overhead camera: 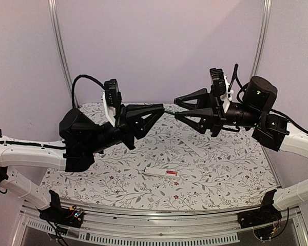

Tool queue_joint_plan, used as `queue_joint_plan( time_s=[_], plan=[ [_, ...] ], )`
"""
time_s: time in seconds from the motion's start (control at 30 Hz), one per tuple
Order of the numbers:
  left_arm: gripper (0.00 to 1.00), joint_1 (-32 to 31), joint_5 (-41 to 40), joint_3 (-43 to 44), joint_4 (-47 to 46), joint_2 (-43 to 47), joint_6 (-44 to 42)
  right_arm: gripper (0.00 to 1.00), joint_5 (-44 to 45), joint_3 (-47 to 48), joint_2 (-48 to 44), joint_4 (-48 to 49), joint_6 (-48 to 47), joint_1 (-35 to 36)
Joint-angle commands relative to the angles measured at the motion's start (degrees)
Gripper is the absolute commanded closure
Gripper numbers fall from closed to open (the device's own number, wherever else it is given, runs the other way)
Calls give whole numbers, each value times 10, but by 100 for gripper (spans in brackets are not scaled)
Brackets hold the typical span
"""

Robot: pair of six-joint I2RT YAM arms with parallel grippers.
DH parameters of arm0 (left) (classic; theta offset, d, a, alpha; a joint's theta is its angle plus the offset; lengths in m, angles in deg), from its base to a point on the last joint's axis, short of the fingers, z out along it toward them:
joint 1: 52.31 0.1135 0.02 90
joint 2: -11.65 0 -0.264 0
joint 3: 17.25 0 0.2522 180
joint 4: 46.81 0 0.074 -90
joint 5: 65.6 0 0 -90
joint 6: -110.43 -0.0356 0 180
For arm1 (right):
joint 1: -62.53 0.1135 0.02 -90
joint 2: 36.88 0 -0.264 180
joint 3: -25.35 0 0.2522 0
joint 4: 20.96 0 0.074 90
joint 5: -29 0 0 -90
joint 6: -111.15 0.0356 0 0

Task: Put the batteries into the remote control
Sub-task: Pass from the left arm to the right

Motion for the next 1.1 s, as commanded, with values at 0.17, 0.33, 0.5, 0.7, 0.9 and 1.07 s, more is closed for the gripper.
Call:
queue_joint_plan(
  time_s=[0.17,0.33,0.5,0.7,0.9,1.07],
  plan=[
    [100,-8,7,11,-15,-12,-10,65,-13,-8,12,8,-8,5],
    [100,-9,6,9,-14,-11,-11,73,-14,-9,13,6,-10,5],
    [100,-9,5,5,-18,-8,-12,80,-12,-5,18,-3,-10,5],
    [100,-9,3,7,-15,-7,-18,83,-7,-5,19,-13,-14,5],
    [100,-9,0,4,-12,-3,-18,100,-3,0,19,-19,-13,5],
    [64,-8,-48,22,80,10,-24,100,32,34,18,-94,-27,4]
  ],
)
